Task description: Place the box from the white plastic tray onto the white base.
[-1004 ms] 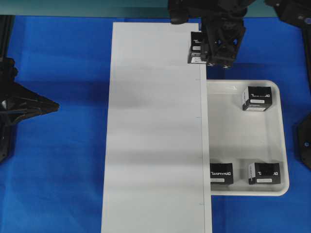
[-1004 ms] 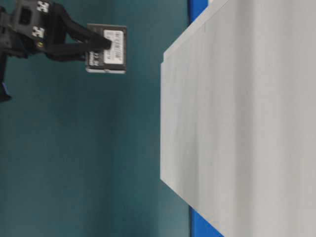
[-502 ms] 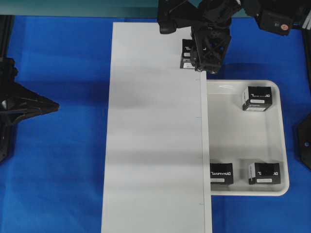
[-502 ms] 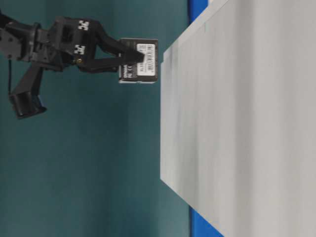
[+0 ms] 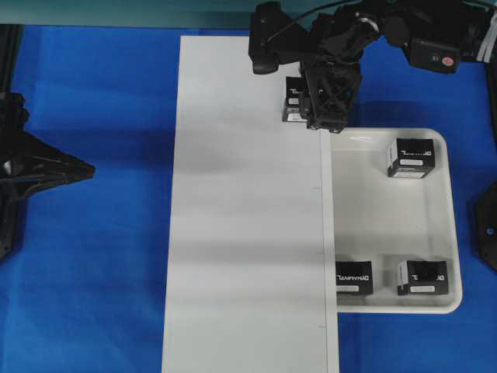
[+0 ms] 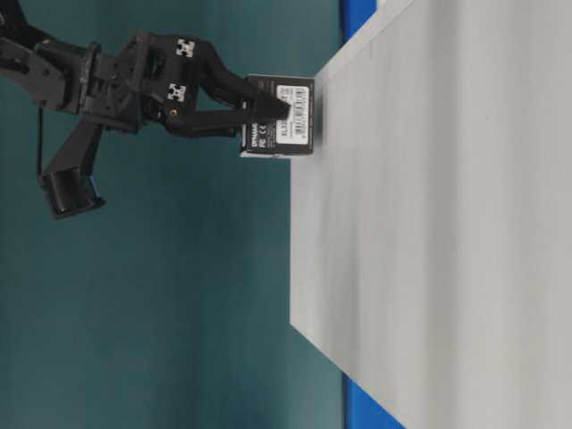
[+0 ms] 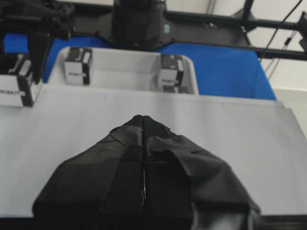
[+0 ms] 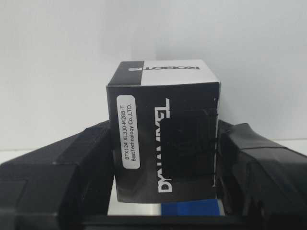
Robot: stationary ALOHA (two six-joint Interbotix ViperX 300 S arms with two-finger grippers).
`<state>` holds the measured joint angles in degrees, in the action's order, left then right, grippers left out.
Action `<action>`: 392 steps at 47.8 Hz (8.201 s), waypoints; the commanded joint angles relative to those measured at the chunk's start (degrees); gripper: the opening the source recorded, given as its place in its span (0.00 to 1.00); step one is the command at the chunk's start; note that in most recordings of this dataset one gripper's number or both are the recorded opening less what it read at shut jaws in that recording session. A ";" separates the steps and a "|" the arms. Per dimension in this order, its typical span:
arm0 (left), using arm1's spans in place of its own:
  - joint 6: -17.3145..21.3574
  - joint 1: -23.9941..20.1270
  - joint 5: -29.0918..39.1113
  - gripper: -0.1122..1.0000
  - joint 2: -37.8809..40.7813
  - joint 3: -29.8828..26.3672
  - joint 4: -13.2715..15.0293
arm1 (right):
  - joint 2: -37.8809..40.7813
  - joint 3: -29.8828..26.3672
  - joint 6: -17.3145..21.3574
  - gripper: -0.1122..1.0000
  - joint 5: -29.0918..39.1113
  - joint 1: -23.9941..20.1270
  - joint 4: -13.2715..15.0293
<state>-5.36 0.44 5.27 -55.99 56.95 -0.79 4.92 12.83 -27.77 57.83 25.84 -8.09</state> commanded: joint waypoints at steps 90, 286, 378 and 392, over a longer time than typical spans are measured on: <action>-0.09 0.09 -0.35 0.04 1.58 -1.49 -0.18 | 1.85 0.44 -2.11 0.62 -0.62 -0.62 0.09; -1.67 1.58 -0.88 0.04 -5.10 0.53 -0.18 | -66.27 45.88 20.57 0.97 -46.14 -21.27 -5.54; -1.41 0.00 -6.06 0.04 -8.70 1.85 -0.35 | -75.94 50.27 23.38 0.96 -42.71 -21.80 -5.54; -2.02 0.44 -5.89 0.04 -9.23 1.93 -0.35 | -75.59 50.89 23.38 0.96 -41.66 -21.80 -5.54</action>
<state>-7.38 0.62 -0.09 -65.65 59.68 -0.97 -71.10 64.07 -4.39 16.08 3.96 -13.45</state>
